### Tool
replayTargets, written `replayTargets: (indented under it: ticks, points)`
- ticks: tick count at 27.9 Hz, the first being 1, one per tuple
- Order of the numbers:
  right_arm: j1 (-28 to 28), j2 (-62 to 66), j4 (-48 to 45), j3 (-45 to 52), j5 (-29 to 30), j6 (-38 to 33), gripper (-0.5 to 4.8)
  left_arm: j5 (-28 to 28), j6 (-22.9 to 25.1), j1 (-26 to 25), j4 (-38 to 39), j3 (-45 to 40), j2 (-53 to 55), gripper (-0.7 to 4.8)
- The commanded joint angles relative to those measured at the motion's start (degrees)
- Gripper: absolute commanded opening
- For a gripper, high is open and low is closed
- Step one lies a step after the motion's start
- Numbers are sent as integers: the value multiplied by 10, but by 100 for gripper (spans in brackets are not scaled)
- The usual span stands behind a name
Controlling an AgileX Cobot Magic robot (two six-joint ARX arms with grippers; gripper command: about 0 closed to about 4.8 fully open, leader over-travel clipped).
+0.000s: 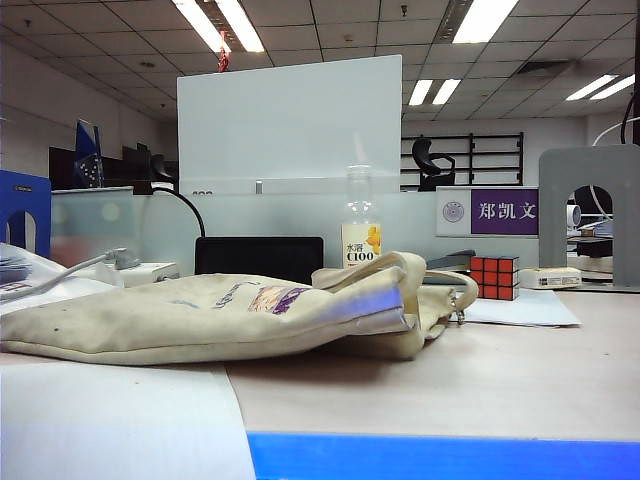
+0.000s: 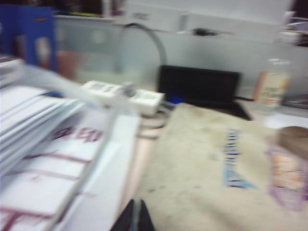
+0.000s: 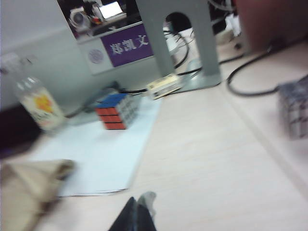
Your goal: Take the glasses case out of the canvas bag and put it on the table.
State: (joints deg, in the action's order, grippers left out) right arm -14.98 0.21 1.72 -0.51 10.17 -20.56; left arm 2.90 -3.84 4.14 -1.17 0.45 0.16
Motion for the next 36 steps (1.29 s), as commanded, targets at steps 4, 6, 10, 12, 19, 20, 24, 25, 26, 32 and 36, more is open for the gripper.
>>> replayTargets:
  ticks: [4,6,10,12,19,20,24,25,26,32,36]
  points:
    - [1,-1,2,4,173,-97,-5,69,-47,19,-46,19,30,57]
    - [0,-1,2,2,196,-123,-5,63,-52,36,-56,39,74,56]
    - [0,-1,2,-2,199,-230,-5,58,-51,93,-115,119,240,49]
    - [1,-1,2,-7,212,-253,-5,47,-47,139,-135,195,363,49]
    - [3,-1,26,-24,286,-265,-5,-27,-42,257,29,582,792,272]
    - [8,-1,24,-24,282,-276,-5,-26,-56,258,70,634,836,363]
    - [42,-1,18,-24,275,-331,-5,6,-168,266,248,838,996,479]
    - [59,-1,13,-24,274,-340,-5,10,-177,264,287,886,1030,479]
    - [74,-2,7,-24,274,-340,-5,13,-176,263,303,919,1058,479]
    - [164,-1,-30,-24,274,-334,-5,43,-172,263,341,1025,1163,479]
    - [192,-1,-32,-24,289,-334,-5,36,-135,263,360,1025,1195,479]
